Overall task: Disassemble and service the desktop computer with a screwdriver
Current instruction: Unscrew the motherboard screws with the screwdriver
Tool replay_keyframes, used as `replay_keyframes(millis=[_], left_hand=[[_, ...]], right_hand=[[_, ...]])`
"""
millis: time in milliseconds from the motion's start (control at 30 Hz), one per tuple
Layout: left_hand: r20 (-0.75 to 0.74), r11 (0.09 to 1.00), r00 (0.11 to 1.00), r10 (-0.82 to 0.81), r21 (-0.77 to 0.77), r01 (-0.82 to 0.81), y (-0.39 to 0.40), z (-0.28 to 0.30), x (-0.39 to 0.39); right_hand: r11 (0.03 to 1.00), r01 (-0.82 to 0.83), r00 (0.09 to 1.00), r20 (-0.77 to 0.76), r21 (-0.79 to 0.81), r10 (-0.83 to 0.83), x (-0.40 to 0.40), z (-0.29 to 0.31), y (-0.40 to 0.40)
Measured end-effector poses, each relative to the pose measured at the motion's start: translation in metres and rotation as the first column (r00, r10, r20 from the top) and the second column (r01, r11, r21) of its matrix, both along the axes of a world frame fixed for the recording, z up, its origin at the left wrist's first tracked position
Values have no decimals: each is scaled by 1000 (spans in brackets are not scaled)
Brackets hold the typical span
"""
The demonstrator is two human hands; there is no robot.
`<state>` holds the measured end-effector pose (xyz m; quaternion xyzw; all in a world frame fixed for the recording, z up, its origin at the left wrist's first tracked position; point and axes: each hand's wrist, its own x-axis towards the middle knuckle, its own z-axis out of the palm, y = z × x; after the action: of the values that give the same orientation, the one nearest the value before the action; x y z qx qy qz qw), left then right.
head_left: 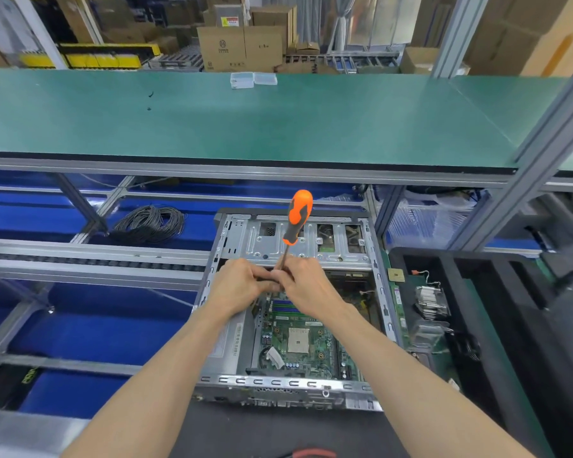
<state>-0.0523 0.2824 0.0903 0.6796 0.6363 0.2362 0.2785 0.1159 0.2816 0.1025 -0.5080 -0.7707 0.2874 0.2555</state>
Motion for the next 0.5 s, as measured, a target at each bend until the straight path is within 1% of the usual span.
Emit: replay_keyframes(millis=[100, 300, 500], left_hand=[[6, 1000, 1000, 6, -10, -6, 1, -3, -6], [-65, 1000, 998, 14, -5, -14, 4, -8, -9], [-122, 1000, 992, -15, 13, 17, 5, -12, -10]], right_hand=[[1000, -11, 1000, 11, 5, 11, -7, 3, 1], [999, -34, 996, 85, -2, 34, -13, 4, 3], [999, -39, 992, 116, -15, 41, -14, 3, 3]])
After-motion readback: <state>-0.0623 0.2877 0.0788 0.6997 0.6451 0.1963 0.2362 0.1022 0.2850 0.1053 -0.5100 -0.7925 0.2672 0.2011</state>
